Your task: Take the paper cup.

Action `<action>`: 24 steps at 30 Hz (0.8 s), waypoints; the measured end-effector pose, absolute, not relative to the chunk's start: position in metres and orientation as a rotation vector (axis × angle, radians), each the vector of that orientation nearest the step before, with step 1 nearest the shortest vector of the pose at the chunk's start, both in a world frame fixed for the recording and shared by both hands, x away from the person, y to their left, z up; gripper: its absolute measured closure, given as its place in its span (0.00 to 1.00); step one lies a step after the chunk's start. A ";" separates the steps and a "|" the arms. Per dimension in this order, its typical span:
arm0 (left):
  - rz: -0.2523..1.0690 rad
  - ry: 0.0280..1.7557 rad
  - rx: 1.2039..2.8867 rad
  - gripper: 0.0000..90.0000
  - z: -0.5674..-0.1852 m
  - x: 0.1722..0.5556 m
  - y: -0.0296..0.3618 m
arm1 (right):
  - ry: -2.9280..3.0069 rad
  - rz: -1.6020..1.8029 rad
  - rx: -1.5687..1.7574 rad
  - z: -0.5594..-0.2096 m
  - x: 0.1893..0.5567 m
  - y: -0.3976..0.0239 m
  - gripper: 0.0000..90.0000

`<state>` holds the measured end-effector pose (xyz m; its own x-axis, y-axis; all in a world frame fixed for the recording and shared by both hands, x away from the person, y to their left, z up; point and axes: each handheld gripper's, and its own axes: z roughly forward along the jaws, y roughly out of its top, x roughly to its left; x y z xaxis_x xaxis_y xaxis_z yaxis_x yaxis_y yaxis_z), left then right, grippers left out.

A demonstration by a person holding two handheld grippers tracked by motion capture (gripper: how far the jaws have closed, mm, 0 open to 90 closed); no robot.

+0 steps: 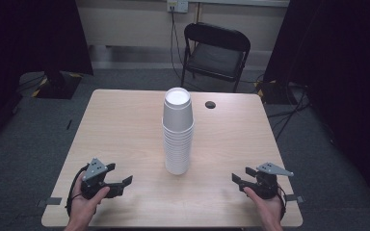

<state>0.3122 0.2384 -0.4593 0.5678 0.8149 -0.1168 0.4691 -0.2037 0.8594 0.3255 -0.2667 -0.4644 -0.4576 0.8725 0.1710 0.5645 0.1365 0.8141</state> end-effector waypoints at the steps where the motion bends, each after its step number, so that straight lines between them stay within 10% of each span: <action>1: 0.453 1.041 1.848 0.18 -0.458 0.313 0.237 | 2.086 1.223 1.390 -0.466 0.327 -0.266 0.36; 24: 0.442 0.962 1.823 0.18 -0.430 0.309 0.221 | 2.093 1.251 1.369 -0.460 0.324 -0.261 0.34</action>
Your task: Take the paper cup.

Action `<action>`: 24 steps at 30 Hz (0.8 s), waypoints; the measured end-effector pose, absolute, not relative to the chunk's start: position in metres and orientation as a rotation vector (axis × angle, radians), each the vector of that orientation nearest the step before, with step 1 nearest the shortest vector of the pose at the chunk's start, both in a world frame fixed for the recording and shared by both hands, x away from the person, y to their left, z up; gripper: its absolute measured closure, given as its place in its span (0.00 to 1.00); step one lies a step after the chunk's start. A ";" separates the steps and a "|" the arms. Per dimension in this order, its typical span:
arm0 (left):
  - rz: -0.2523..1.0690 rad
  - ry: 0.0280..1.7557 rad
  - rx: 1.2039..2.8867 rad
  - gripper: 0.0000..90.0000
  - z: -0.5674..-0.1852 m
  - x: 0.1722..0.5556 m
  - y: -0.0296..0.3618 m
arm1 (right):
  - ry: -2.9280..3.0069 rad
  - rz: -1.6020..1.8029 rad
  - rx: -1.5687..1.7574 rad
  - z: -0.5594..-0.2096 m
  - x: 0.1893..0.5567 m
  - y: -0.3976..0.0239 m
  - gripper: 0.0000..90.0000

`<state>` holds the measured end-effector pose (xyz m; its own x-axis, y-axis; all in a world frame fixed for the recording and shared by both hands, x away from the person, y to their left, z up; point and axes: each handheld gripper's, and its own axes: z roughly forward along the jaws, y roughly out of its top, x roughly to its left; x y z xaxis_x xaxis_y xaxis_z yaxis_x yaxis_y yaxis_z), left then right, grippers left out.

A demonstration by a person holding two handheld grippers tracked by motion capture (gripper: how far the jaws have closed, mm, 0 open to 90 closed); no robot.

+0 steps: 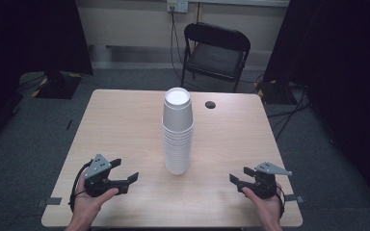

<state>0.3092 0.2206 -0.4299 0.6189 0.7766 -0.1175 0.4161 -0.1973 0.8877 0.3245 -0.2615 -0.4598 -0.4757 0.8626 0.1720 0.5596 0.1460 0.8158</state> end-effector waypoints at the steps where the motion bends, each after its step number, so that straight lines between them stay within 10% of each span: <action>1: 0.463 0.979 1.820 0.18 -0.429 0.310 0.220 | 2.090 1.254 1.373 -0.460 0.325 -0.261 0.34; 24: 0.435 0.777 1.789 0.19 -0.386 0.330 0.191 | 2.119 1.259 1.359 -0.461 0.324 -0.257 0.34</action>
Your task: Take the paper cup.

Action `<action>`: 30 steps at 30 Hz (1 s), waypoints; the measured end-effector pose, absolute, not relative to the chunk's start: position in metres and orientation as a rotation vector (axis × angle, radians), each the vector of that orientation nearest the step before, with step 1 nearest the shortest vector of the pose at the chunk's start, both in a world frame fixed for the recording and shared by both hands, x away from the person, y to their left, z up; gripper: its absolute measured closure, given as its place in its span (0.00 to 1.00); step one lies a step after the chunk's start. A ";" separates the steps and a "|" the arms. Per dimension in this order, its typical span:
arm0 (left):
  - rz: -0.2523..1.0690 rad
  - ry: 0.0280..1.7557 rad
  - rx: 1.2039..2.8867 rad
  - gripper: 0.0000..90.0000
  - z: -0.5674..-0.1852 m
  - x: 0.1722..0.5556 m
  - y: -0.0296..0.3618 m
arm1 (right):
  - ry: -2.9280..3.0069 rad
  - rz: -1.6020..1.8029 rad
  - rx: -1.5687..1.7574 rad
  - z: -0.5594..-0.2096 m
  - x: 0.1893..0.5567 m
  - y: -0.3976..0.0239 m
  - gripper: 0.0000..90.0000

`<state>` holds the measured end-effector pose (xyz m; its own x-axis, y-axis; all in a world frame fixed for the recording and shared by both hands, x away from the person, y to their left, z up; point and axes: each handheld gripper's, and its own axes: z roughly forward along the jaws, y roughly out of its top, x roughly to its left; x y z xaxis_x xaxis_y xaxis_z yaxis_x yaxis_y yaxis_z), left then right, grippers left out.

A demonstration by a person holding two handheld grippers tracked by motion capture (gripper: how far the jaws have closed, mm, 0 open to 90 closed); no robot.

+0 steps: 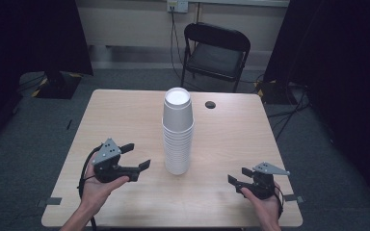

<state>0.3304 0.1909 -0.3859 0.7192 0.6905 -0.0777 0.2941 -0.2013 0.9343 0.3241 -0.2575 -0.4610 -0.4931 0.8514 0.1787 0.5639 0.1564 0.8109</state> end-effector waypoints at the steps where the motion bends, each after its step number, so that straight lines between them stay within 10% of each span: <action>1: 0.435 0.777 1.789 0.19 -0.386 0.330 0.191 | 2.119 1.259 1.359 -0.461 0.324 -0.257 0.34; 30: 0.431 0.651 1.714 0.17 -0.325 0.349 0.162 | 2.139 1.262 1.352 -0.461 0.324 -0.256 0.34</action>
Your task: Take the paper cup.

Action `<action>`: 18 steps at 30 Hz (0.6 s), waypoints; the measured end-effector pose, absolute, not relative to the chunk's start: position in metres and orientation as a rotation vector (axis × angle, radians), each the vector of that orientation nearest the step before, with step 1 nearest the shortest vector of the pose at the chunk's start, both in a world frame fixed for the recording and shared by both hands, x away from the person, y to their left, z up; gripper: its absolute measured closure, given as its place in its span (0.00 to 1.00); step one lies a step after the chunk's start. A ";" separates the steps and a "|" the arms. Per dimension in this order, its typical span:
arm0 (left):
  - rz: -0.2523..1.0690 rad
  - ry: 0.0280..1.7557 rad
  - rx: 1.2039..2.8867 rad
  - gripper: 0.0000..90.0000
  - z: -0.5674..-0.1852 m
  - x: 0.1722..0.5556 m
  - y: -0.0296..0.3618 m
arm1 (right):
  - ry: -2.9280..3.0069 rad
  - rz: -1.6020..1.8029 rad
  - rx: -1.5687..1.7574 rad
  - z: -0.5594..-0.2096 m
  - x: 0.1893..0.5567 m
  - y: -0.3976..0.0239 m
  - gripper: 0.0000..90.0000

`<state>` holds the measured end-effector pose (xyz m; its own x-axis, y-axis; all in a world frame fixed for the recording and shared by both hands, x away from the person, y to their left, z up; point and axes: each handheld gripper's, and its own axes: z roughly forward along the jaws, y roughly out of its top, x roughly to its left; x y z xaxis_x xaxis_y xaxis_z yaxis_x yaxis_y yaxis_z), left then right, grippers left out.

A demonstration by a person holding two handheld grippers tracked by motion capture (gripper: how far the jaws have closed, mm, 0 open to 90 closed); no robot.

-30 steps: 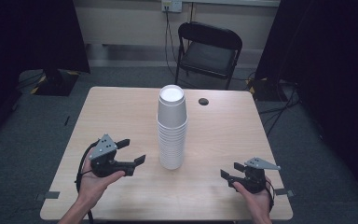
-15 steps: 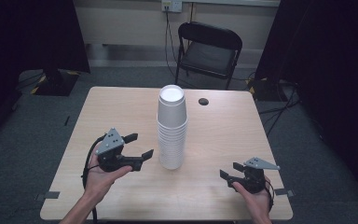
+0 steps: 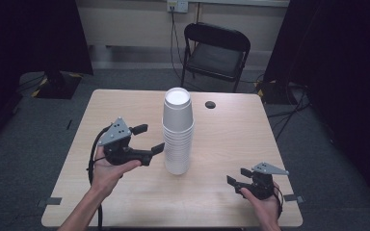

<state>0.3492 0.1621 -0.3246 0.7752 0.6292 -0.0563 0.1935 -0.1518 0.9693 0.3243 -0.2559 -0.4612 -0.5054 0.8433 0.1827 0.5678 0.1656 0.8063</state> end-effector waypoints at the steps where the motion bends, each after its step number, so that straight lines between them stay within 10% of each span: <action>1: 0.438 0.647 1.710 0.17 -0.322 0.350 0.162 | 2.142 1.265 1.353 -0.461 0.325 -0.256 0.34; 18: 0.435 0.625 1.669 0.17 -0.299 0.366 0.154 | 2.139 1.272 1.346 -0.461 0.324 -0.255 0.30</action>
